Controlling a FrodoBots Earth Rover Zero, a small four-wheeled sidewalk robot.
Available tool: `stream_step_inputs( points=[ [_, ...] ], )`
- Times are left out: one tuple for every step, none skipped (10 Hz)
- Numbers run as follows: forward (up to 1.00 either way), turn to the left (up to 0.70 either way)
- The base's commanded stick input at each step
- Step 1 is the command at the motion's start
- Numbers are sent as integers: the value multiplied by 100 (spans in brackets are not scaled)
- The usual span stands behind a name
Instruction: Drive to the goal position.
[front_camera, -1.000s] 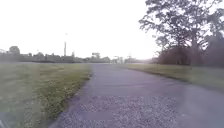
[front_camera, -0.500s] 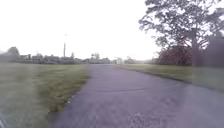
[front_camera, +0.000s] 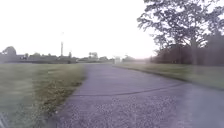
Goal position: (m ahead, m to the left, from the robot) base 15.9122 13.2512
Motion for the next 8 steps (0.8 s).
stream_step_inputs(
  points=[
    [70,-14],
    [70,-14],
    [70,0],
    [70,0],
    [70,0],
    [70,0],
    [70,0],
    [70,0]
  ],
)
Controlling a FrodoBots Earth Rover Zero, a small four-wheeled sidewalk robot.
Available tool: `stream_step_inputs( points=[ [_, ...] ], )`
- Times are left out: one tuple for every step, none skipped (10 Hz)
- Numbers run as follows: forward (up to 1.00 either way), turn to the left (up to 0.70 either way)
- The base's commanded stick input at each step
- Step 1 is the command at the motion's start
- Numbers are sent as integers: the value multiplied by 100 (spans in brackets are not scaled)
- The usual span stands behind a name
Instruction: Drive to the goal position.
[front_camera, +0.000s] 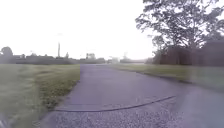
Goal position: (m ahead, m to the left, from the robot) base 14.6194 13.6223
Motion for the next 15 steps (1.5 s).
stream_step_inputs(
  points=[
    [70,0],
    [70,0],
    [70,0],
    [70,0],
    [70,0],
    [70,0],
    [70,-14],
    [70,-14],
    [70,-14],
    [70,-14],
    [70,-14],
    [70,0],
    [70,0],
    [70,0],
    [70,0]
  ],
)
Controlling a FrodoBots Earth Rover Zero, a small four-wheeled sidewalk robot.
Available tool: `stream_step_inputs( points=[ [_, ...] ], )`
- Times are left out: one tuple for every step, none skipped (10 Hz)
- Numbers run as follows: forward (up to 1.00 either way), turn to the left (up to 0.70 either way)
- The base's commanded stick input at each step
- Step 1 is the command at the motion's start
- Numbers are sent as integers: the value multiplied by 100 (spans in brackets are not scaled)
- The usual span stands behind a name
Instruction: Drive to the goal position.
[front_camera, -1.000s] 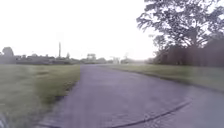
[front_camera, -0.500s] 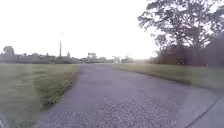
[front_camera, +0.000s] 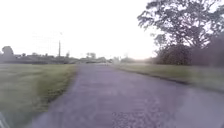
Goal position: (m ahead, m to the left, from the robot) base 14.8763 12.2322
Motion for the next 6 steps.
stream_step_inputs(
  points=[
    [70,0],
    [70,0],
    [70,0],
    [70,0],
    [70,0],
    [70,0]
  ],
)
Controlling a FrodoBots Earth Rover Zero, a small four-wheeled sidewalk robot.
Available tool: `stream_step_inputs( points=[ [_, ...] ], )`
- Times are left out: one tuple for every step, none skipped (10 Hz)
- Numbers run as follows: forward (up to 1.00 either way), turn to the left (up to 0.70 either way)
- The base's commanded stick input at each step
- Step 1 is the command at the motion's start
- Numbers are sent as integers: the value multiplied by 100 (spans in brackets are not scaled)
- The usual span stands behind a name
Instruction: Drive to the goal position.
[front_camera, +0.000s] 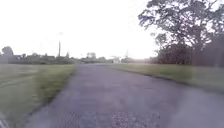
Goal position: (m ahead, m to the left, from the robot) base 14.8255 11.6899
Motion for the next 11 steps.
stream_step_inputs(
  points=[
    [70,0],
    [70,0],
    [70,0],
    [70,0],
    [70,0],
    [70,0],
    [70,0],
    [70,0],
    [70,0],
    [70,0],
    [70,0]
  ],
)
